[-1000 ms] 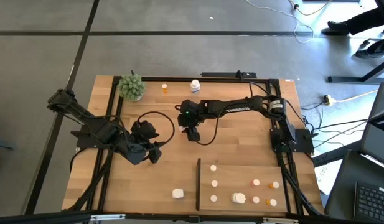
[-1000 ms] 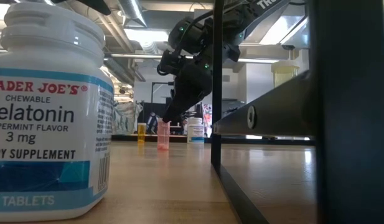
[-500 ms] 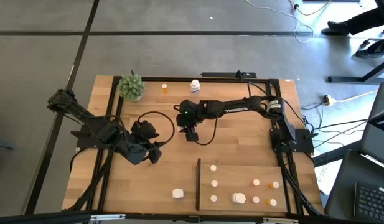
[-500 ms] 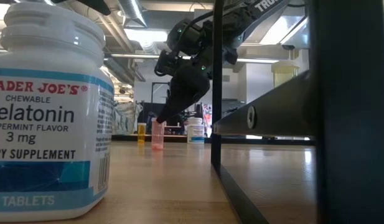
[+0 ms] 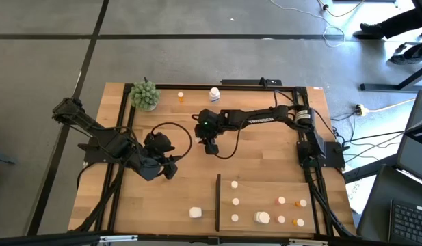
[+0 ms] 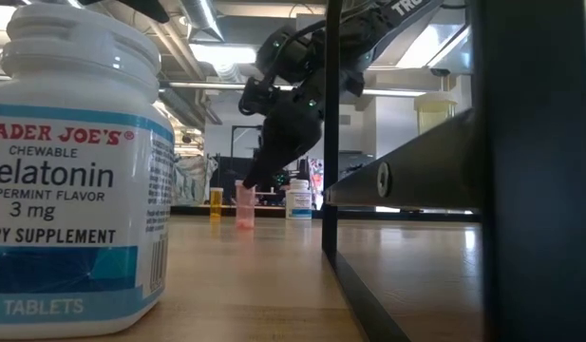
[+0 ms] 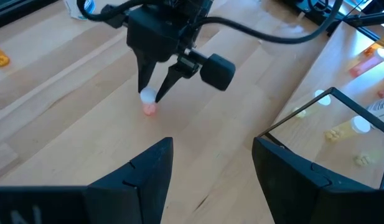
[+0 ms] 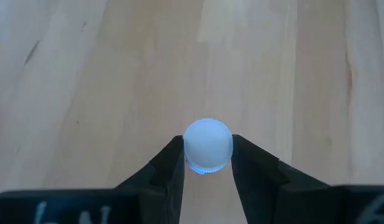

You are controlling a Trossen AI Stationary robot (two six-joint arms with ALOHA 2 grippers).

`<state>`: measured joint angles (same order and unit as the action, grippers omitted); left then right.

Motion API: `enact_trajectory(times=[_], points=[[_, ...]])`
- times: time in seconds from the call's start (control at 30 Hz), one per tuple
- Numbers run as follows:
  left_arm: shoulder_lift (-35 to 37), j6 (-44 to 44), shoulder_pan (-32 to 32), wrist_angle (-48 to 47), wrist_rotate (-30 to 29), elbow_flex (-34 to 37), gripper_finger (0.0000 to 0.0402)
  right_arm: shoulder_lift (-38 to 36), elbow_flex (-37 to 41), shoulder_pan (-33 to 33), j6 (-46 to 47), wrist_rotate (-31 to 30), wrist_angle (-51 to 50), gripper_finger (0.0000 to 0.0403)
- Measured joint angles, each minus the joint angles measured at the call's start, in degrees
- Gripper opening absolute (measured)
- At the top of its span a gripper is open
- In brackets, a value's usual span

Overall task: Pick and place medicine bottles onto shelf by color
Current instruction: Put the pink pill bottle on the shelf aligned with the other pink pill bottles

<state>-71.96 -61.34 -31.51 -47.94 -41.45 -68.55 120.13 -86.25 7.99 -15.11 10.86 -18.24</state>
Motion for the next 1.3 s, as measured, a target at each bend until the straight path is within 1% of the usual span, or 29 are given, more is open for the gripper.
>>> enact_trajectory(times=[0.1,0.17,0.3,0.43,0.67,0.83,0.97,1.13,1.2,1.3], points=[[0.00,0.00,-0.01,0.01,0.00,0.00,0.0214,-2.14,0.04,0.00,0.00,-0.05,-1.86,0.0118],[0.02,0.00,0.00,0.00,0.00,0.00,0.0214,-3.87,-0.07,0.00,0.16,-1.16,-2.89,0.0118],[0.01,0.19,-0.01,0.03,0.10,0.00,0.0214,-7.20,-0.05,-0.04,4.00,-4.47,-5.41,0.0118],[0.00,0.30,-0.02,0.03,0.17,0.00,0.0214,-11.09,-0.07,0.00,6.35,-4.96,-7.43,0.0118],[0.00,0.46,-0.02,0.08,0.48,0.00,0.0214,-19.69,-0.18,-0.50,7.58,-5.41,-17.29,0.0118],[0.01,0.57,-0.02,0.17,0.46,0.00,0.0214,-26.72,-0.18,-3.07,9.03,-5.75,-24.79,0.0118],[0.00,3.31,-0.02,1.60,0.46,0.00,0.0214,-32.30,1.89,-7.47,13.72,-11.43,-28.22,0.0118],[0.00,6.97,-0.02,3.94,0.43,0.00,0.0214,-40.68,7.05,-13.70,23.55,-15.74,-28.24,0.0118],[0.00,8.24,-0.02,5.18,0.43,0.00,0.0214,-43.68,8.88,-16.50,28.58,-19.26,-29.77,0.0118],[0.00,9.82,-0.02,6.60,0.44,0.00,0.0214,-47.21,10.27,-21.53,36.69,-25.99,-34.83,0.0118]])
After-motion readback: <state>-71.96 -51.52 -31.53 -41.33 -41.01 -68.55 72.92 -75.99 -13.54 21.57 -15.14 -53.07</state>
